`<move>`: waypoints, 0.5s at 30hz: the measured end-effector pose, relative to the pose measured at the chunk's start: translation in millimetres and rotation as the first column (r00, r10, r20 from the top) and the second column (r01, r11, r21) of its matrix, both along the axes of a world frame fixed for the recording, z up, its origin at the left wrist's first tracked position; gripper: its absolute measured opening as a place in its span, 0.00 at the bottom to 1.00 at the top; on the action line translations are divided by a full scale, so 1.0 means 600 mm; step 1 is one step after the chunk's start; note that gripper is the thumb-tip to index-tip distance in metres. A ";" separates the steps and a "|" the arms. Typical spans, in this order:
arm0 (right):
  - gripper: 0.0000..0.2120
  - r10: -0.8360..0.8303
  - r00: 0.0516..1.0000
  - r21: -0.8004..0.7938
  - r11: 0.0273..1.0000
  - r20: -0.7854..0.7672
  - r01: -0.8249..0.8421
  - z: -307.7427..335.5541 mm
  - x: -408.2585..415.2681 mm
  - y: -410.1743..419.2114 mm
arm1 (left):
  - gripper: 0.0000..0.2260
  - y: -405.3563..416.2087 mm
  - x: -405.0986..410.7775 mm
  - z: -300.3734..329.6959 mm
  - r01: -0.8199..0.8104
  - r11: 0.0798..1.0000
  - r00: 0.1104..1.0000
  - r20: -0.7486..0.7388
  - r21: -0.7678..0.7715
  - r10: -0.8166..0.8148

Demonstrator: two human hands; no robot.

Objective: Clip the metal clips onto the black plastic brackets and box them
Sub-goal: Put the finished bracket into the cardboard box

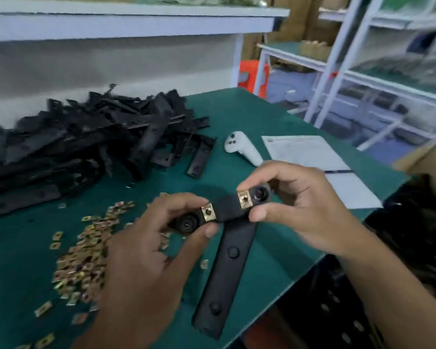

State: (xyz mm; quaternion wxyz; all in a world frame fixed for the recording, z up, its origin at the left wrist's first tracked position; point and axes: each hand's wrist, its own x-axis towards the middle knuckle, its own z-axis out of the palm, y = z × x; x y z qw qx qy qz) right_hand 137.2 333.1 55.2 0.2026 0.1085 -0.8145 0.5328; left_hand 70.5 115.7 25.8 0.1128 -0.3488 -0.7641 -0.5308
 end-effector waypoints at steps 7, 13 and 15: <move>0.10 -0.490 0.866 -0.091 0.862 0.101 0.499 -0.023 0.254 0.128 | 0.08 0.226 0.144 -0.017 0.381 0.925 0.918 0.120 -0.002 -0.378; 0.12 -0.688 0.662 -0.021 0.688 0.299 0.725 -0.069 0.406 0.172 | 0.12 0.325 0.248 -0.072 0.568 0.805 0.820 0.202 -0.170 -0.536; 0.11 -0.770 0.549 0.042 0.592 0.324 0.805 -0.088 0.420 0.182 | 0.18 0.327 0.255 -0.087 0.583 0.771 0.812 0.187 -0.256 -0.552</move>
